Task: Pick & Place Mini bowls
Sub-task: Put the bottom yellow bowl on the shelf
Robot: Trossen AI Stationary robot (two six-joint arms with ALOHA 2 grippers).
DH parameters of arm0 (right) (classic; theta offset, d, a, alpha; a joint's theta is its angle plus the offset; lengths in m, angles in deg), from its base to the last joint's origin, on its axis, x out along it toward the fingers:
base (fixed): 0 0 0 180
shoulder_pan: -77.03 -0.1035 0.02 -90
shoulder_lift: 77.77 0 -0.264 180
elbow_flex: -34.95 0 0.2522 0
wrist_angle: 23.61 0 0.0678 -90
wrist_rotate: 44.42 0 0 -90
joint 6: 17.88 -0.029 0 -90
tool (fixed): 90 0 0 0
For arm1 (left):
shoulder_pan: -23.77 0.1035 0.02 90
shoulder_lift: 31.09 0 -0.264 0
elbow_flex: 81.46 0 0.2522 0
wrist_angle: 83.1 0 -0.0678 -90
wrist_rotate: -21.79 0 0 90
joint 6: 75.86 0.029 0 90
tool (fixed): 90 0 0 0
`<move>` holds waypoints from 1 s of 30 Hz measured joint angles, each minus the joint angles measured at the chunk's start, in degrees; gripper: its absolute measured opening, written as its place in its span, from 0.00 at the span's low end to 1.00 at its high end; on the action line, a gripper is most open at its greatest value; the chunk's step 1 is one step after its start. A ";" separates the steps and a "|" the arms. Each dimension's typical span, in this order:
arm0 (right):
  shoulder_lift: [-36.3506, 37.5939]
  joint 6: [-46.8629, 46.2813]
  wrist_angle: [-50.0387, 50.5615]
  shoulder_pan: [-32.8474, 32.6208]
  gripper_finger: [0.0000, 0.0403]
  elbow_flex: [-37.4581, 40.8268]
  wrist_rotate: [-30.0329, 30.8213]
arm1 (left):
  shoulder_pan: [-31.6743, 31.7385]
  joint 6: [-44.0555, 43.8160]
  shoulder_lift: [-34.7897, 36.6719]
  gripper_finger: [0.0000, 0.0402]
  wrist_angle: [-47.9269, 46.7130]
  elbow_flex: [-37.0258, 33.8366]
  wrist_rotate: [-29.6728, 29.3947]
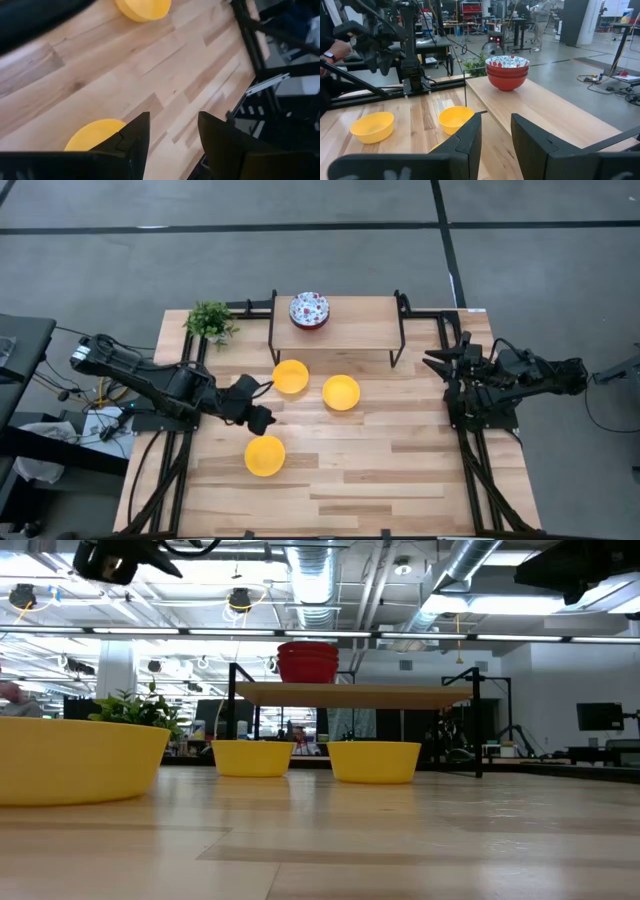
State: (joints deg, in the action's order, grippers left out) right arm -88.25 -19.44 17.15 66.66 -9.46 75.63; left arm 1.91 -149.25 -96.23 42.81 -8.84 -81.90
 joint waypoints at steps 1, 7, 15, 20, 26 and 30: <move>0.01 0.00 0.00 -0.01 0.23 0.00 0.00 | -0.31 0.01 -0.02 0.41 -0.02 -0.41 0.03; 0.01 0.00 0.00 0.00 0.23 0.00 0.00 | -1.27 0.00 -0.04 0.41 0.32 -2.14 0.08; 0.01 0.00 0.00 -0.01 0.23 0.00 0.00 | -1.34 0.07 -0.04 0.41 0.36 -2.30 0.03; 0.01 0.00 0.00 0.00 0.23 0.00 0.00 | -1.32 1.09 -0.04 0.41 0.57 -2.30 0.01; 0.01 0.00 0.00 0.00 0.23 0.00 0.00 | -1.31 1.11 -0.04 0.41 0.59 -2.30 0.03; -0.01 0.00 0.00 0.00 0.23 0.00 0.00 | -1.31 1.09 -0.04 0.41 0.57 -2.30 0.03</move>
State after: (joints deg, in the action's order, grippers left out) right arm -88.25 -19.44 17.15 66.66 -9.46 75.63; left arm 0.59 -148.16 -96.28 43.37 -11.14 -81.86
